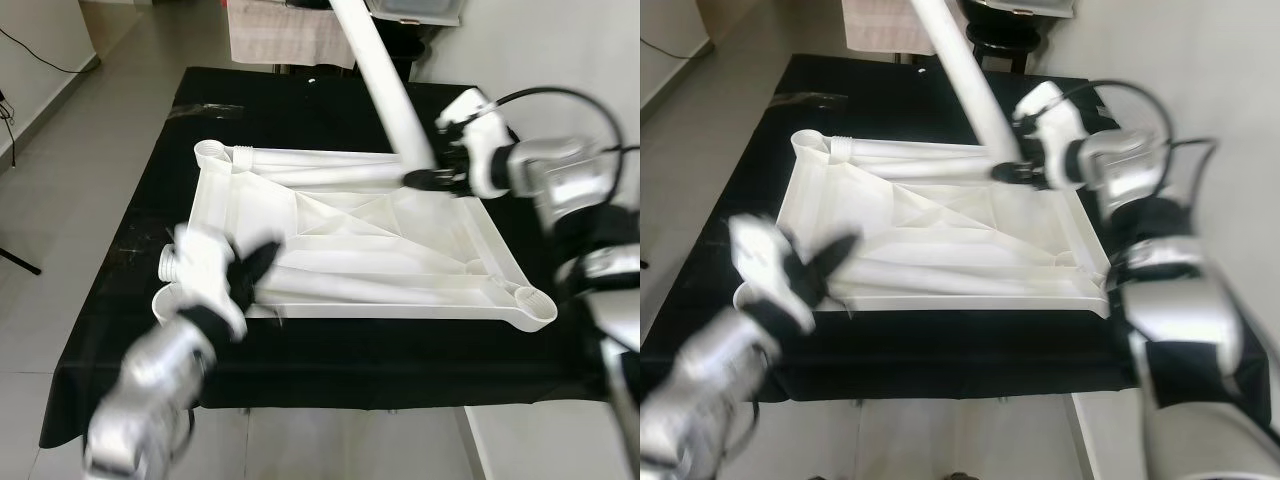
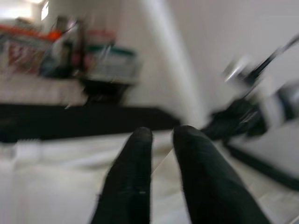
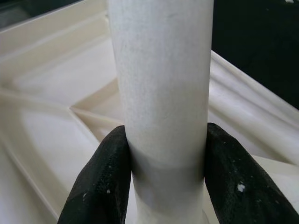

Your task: Building children table

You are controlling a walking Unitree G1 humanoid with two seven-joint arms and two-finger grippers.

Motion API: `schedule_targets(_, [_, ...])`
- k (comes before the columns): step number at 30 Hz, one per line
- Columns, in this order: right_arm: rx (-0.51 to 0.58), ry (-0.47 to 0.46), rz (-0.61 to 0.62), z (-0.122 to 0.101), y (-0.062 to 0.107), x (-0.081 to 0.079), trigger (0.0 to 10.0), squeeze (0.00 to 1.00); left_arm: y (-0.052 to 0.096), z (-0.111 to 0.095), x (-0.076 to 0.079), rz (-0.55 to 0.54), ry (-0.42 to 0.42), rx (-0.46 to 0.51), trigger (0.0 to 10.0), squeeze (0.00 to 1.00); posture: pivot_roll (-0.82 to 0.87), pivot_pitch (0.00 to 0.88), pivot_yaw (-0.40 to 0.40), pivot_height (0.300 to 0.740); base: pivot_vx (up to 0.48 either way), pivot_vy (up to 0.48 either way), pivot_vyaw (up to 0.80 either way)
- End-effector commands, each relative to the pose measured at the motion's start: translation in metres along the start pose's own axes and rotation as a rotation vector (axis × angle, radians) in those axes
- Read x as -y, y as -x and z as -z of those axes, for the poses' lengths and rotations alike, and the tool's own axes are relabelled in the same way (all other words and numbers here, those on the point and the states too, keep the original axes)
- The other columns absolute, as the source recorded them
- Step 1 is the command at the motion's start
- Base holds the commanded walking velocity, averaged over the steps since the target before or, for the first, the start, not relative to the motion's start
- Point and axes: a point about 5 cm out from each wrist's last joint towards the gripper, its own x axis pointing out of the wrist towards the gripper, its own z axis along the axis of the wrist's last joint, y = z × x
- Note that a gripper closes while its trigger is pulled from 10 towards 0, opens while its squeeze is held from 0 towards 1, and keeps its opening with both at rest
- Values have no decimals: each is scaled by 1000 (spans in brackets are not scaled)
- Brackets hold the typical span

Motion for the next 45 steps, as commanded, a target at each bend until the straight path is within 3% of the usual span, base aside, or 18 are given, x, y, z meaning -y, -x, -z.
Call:
schedule_targets(1, [64,-37,41,-8,1,1,10000,0,-2,-8,-2,18,32,34,10000,1000,-249,56,-107,740,0,0,0])
schedule_targets(8, [128,-48,47,-16,-9,-10,10000,0,-14,-28,-7,43,5,103,10000,1000,-245,44,-104,740,0,0,0])
schedule_targets(13, [182,87,-26,-19,-15,-33,10000,0,-25,-42,-15,39,-19,138,10000,1000,-242,39,-94,740,0,0,0])
schedule_targets(15, [182,87,-26,-19,-15,-33,10000,0,-25,-42,-15,39,-19,138,10000,1000,-242,39,-94,740,0,0,0])
schedule_targets(17, [209,144,-58,-21,-13,-44,10000,0,-28,-47,-20,34,-20,142,10000,1000,-244,40,-82,740,0,0,0])
schedule_targets(27, [221,230,-133,-20,-13,-71,10000,0,-41,-57,-29,16,-48,164,10000,1000,-246,27,-70,740,0,0,0])
schedule_targets(28, [222,241,-143,-20,-13,-74,10000,0,-43,-59,-29,23,-50,168,10000,235,-245,25,-69,740,0,0,0])
schedule_targets(31, [222,248,-150,-20,-12,-76,10000,0,-44,-60,-29,29,-51,171,10000,235,-245,25,-69,740,0,0,0])
schedule_targets(32, [222,258,-159,-20,-12,-79,10000,0,-46,-61,-29,40,-53,172,10000,0,-249,18,-63,740,0,0,0])
schedule_targets(45, [217,318,-245,-18,-12,-106,10000,0,-60,-63,-24,104,-65,169,10000,0,-256,4,-48,740,0,0,0])
